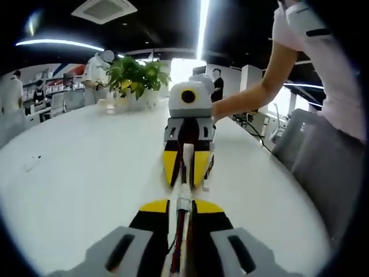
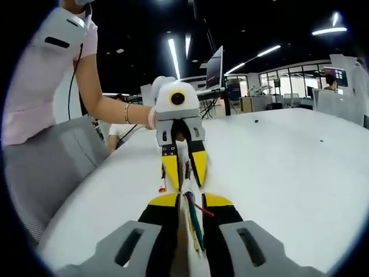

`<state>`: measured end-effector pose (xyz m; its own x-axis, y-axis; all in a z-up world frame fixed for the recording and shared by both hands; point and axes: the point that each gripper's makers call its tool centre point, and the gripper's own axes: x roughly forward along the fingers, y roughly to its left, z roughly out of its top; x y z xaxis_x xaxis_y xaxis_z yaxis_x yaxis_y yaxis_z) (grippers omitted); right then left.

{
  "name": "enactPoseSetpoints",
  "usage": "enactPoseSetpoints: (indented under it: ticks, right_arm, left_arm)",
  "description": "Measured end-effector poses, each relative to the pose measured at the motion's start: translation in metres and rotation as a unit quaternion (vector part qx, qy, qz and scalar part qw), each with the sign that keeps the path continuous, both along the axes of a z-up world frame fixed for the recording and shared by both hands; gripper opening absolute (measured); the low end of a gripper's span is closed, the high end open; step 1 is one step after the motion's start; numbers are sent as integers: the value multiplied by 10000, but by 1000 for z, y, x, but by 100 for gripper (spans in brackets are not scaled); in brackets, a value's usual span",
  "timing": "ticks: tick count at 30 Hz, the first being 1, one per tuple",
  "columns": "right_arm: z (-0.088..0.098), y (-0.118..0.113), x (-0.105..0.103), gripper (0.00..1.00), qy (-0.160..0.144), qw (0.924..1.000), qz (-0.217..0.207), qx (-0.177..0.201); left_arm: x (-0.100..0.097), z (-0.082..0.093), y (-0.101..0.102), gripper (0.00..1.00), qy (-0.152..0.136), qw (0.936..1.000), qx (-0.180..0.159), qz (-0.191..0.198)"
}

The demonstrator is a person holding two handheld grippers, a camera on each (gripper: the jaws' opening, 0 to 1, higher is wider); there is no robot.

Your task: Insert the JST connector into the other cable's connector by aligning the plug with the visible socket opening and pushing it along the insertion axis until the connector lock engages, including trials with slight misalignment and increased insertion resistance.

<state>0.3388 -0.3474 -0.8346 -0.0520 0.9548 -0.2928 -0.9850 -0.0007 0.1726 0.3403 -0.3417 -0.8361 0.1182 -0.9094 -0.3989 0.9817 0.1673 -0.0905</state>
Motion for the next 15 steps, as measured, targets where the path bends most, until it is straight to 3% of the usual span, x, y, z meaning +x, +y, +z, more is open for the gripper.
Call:
enactPoseSetpoints:
  ticks: [8,15]
  right_arm:
    - [2,-3,6,12,-71,9999,-132,-22]
    - [2,-3,11,6,-140,9997,-203,-41]
  left_arm:
    - [5,-2,3,10,-18,9999,73,118]
    - [16,5,6,5,-15,9993,-64,376]
